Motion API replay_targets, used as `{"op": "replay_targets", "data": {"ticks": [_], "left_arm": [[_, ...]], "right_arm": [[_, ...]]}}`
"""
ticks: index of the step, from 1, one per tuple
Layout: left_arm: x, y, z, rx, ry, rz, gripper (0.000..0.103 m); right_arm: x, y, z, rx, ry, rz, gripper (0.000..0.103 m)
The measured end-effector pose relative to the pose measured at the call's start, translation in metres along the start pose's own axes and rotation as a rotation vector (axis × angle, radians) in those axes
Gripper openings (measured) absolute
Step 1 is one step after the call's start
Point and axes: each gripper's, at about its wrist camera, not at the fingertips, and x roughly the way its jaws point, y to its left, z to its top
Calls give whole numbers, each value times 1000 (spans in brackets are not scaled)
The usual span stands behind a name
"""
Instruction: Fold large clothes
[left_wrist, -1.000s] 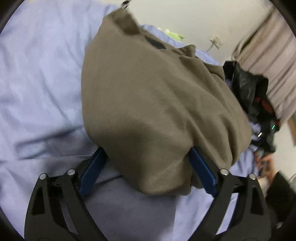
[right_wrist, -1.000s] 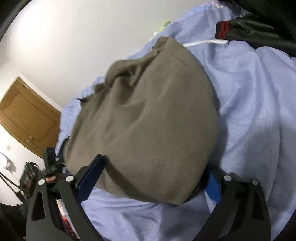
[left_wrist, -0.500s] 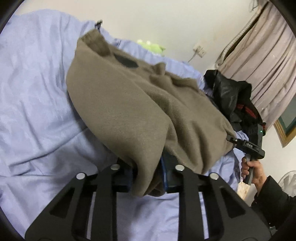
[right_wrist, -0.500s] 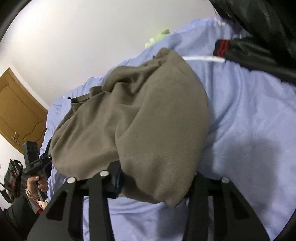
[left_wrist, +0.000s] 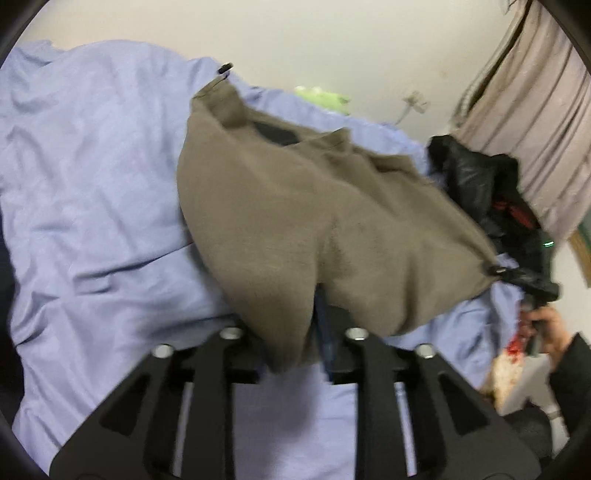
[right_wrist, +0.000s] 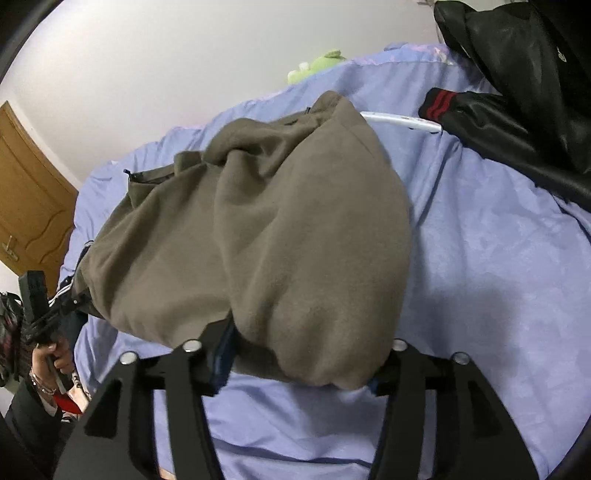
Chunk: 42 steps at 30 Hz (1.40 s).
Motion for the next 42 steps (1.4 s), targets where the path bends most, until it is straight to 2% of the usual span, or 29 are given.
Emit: {"op": "replay_targets", "data": {"ticks": [2, 3, 5, 7, 12, 13, 15, 17, 18, 19, 21, 29, 34, 39, 42], "left_arm": [[10, 4, -5, 43, 8, 85, 52], [13, 8, -6, 51, 13, 105, 61], [18, 16, -4, 30, 11, 112, 71], [21, 16, 1, 28, 6, 102, 72], [30, 6, 10, 49, -3, 90, 72], [31, 2, 14, 56, -3, 74, 71], [35, -3, 17, 69, 14, 33, 42], [41, -9, 21, 79, 41, 20, 30], [42, -10, 22, 67, 48, 10, 23], [41, -8, 23, 49, 49, 0, 20], [37, -6, 26, 23, 49, -30, 14], [-7, -20, 21, 50, 16, -76, 12], [-41, -29, 6, 10, -29, -117, 11], [-87, -47, 0, 19, -95, -168, 11], [-113, -47, -15, -8, -107, -194, 11]], "right_arm": [[-3, 2, -3, -31, -26, -47, 64], [-4, 3, -5, -46, -40, -65, 66], [-3, 3, -5, -58, -47, -71, 67], [-2, 3, -4, -64, -58, -70, 67], [-6, 27, 0, -179, -47, -161, 67], [-9, 31, 0, -193, -56, -142, 68], [-8, 35, 1, -204, -58, -92, 75], [9, 32, 7, -213, -7, -131, 72], [19, 26, 10, -195, 26, -161, 45], [25, 20, 12, -162, 49, -146, 33], [30, 9, 17, -98, 69, -70, 19], [-17, 18, 10, -69, 16, 50, 13], [-50, 33, -1, -81, -19, 97, 13], [-98, 38, -6, -87, -48, 126, 13], [-131, 48, -20, -119, -49, 145, 12]]}}
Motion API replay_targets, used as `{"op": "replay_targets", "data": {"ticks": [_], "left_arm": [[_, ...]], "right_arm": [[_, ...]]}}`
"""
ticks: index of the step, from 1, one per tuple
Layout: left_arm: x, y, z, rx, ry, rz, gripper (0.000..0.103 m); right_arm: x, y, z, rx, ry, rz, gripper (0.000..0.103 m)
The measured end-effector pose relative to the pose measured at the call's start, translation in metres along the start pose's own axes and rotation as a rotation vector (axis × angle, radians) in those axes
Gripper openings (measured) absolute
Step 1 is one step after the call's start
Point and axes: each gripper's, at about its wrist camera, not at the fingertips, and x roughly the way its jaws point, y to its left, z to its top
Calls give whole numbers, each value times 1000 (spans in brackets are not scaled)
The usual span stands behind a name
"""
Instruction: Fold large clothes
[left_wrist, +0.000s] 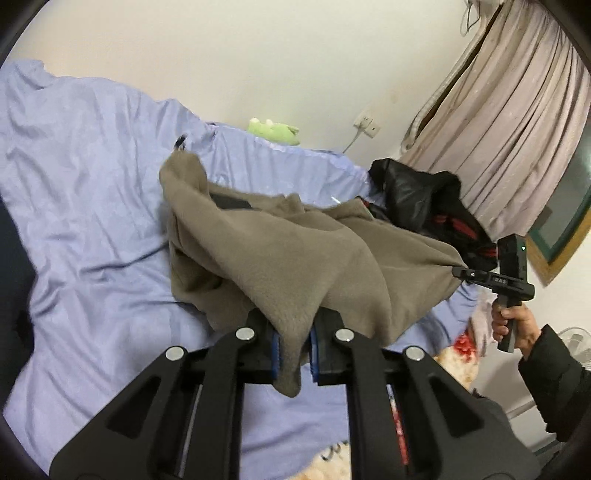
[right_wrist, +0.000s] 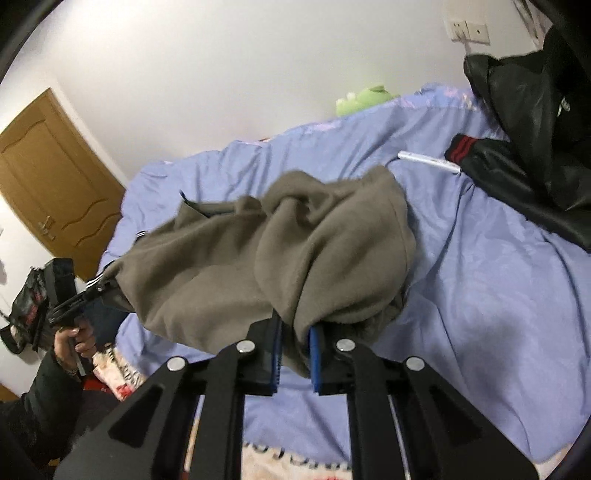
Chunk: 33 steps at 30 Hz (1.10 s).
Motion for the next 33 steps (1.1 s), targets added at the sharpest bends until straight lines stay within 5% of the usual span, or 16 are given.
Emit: {"op": "replay_targets", "data": {"ticks": [6, 16, 17, 19, 21, 24, 27, 30, 33], "left_arm": [[-41, 7, -38, -61, 27, 5, 11], [53, 60, -97, -53, 407, 229, 19], [55, 61, -98, -59, 411, 232, 21], [47, 59, -99, -61, 392, 221, 34], [33, 55, -99, -40, 377, 250, 53], [8, 46, -95, 23, 341, 335, 59], [-25, 32, -86, 65, 265, 370, 74], [-37, 8, -75, 145, 199, 397, 76], [-25, -17, -62, 208, 168, 346, 78]], "right_arm": [[-40, 10, -58, 1, 67, 29, 13], [76, -85, -134, 368, 209, 62, 16], [76, -82, -134, 353, 204, 52, 17], [68, -72, -129, 304, 200, 34, 38], [48, -55, -123, 182, 234, 12, 49], [17, -32, -123, -13, 282, -94, 66], [-19, -15, -112, -124, 234, -118, 71], [-40, 6, -84, -185, 131, -115, 83], [-24, 37, -46, -272, 103, -104, 87]]}}
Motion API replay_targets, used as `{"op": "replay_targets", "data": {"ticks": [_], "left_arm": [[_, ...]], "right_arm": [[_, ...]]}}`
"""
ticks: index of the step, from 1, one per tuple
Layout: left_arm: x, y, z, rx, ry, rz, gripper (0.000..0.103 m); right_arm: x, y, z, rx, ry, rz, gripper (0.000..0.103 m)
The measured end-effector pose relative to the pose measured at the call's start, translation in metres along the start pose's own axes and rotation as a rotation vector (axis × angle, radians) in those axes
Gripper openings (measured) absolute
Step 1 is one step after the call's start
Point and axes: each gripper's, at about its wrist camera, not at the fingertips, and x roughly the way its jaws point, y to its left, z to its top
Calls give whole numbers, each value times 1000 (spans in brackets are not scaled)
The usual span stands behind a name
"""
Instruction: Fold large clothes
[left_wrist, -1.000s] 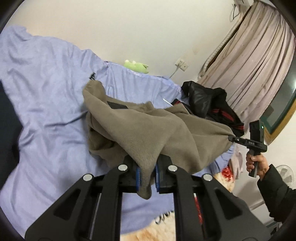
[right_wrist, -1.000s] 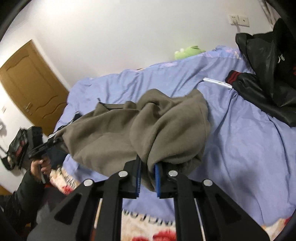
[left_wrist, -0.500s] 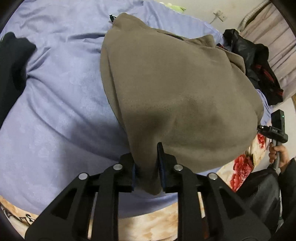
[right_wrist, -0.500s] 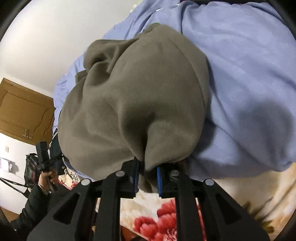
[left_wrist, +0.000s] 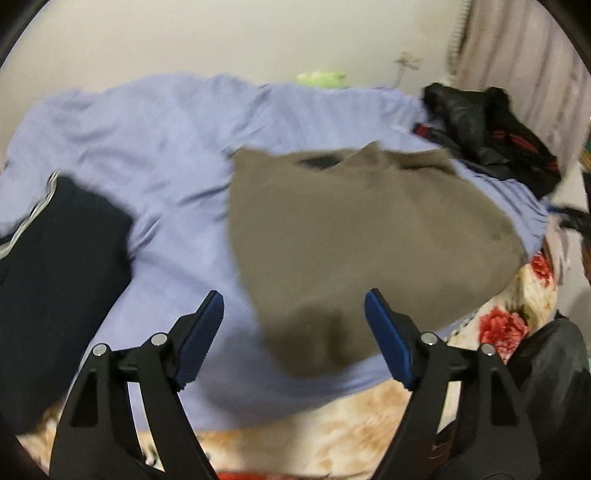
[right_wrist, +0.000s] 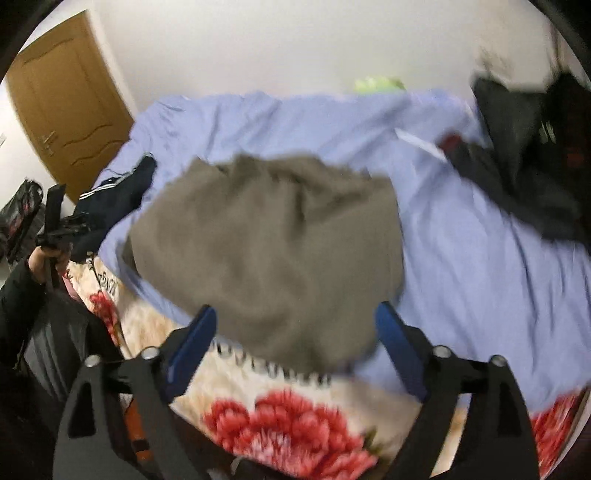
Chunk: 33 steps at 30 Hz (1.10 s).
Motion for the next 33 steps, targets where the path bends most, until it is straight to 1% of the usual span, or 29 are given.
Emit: {"op": "replay_targets", "data": {"ticks": [1, 2, 4, 6, 7, 8, 10, 12, 13, 14, 15, 16, 17, 18, 19, 20, 21, 22, 24, 25, 26, 28, 30, 31, 32, 33], "left_arm": [[4, -9, 7, 15, -20, -10, 80], [10, -19, 15, 31, -40, -22, 84], [26, -36, 29, 39, -77, -52, 84], [43, -43, 36, 14, -103, -108, 84], [51, -45, 40, 1, -115, -137, 84], [61, -47, 42, -13, -125, -147, 84], [81, -49, 43, -16, -111, -146, 84], [95, -53, 41, 10, -96, -129, 84], [104, -56, 40, 42, -73, -107, 84], [109, -56, 39, 50, -61, -92, 84], [116, -55, 37, 44, -45, -86, 84], [122, -52, 36, 26, -27, -93, 84], [128, -48, 35, 4, -10, -106, 84], [131, -44, 34, -7, 1, -113, 84], [136, -41, 32, -14, 15, -111, 84], [137, -42, 31, -10, 18, -106, 84], [139, -41, 30, -3, 21, -105, 84], [141, -41, 28, 1, 24, -103, 84], [143, -40, 25, 2, 34, -88, 84], [144, -39, 25, 1, 35, -82, 84], [145, -39, 25, -5, 39, -77, 84], [145, -36, 27, -33, 39, -61, 84], [147, -30, 29, -72, 41, -57, 84], [149, -28, 29, -89, 47, -57, 84], [151, -26, 30, -98, 50, -55, 84], [154, -26, 30, -104, 57, -51, 84]], "right_arm": [[6, 5, 14, -23, -2, -9, 87], [18, 14, 32, -58, -2, -18, 87], [42, 26, 60, -104, -2, -22, 87], [80, 37, 94, -118, 48, 33, 87], [92, 41, 102, -120, 57, 37, 87], [113, 47, 116, -136, 68, 27, 87], [155, 57, 138, -199, 113, -16, 87], [187, 61, 150, -253, 161, -66, 87], [208, 61, 157, -294, 199, -115, 87], [223, 57, 159, -317, 224, -154, 86], [233, 52, 159, -323, 246, -167, 77], [249, 44, 162, -314, 300, -172, 64], [259, 37, 161, -294, 342, -171, 55], [267, 29, 161, -276, 379, -165, 41], [273, 23, 160, -271, 404, -152, 37], [277, 18, 160, -270, 416, -141, 36], [278, 14, 160, -265, 427, -131, 24], [280, 11, 161, -263, 441, -119, 9], [278, 8, 167, -287, 443, -137, 4], [276, 6, 171, -290, 431, -151, 4], [270, 3, 179, -284, 401, -165, 4], [259, -2, 192, -252, 355, -170, 4], [256, -11, 199, -196, 343, -161, 4], [260, -18, 197, -165, 348, -171, 5], [271, -26, 187, -130, 390, -185, 5], [282, -31, 174, -106, 439, -203, 8]]}}
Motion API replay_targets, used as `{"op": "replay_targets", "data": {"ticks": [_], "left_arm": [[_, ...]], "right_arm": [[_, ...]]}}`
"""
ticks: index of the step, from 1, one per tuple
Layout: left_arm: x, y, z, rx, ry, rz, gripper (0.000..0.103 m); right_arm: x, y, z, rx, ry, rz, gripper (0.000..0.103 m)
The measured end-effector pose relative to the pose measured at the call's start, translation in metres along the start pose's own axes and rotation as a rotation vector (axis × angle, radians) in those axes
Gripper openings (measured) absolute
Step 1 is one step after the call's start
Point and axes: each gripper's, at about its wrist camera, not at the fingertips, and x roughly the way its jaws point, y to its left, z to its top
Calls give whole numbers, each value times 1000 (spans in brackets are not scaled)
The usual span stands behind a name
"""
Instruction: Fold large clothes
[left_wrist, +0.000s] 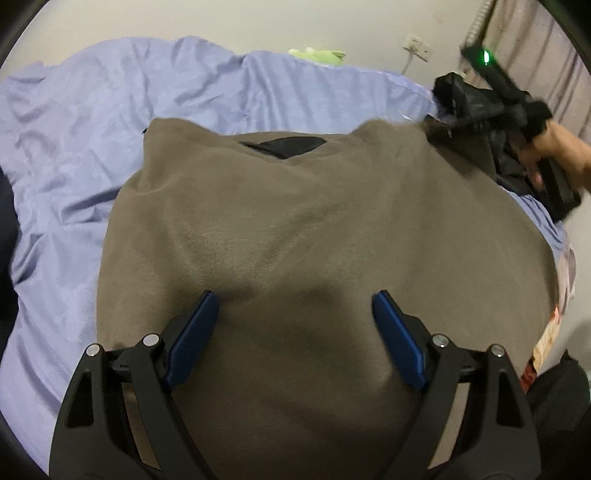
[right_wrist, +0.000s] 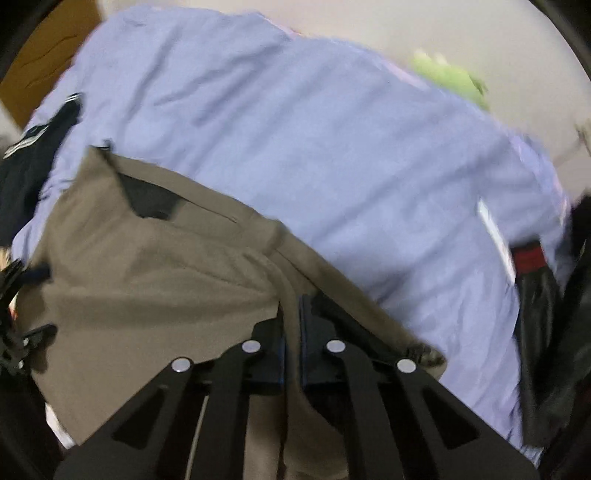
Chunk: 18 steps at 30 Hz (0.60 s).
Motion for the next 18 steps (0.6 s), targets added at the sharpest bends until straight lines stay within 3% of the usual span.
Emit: {"op": "replay_targets", "data": {"ticks": [1, 2, 3, 7, 10, 14, 18], "left_arm": [[3, 0, 0, 0, 8, 7, 84], [5, -1, 0, 4, 12, 14, 84], [5, -2, 0, 9, 14, 17, 84], [1, 2, 1, 9, 14, 18, 84], [-2, 10, 0, -11, 9, 29, 84], [-6, 20, -1, -73, 4, 53, 84], [-7, 22, -2, -87, -9, 74, 84]], "right_arm": [[16, 0, -7, 21, 48, -10, 15], [24, 2, -13, 29, 68, -27, 31], [24, 4, -16, 31, 57, -37, 39], [-7, 3, -15, 18, 12, -33, 53], [-53, 20, -3, -51, -100, -9, 69], [-85, 90, 26, -248, -177, 7, 86], [-62, 158, 57, -401, -159, 51, 91]]}}
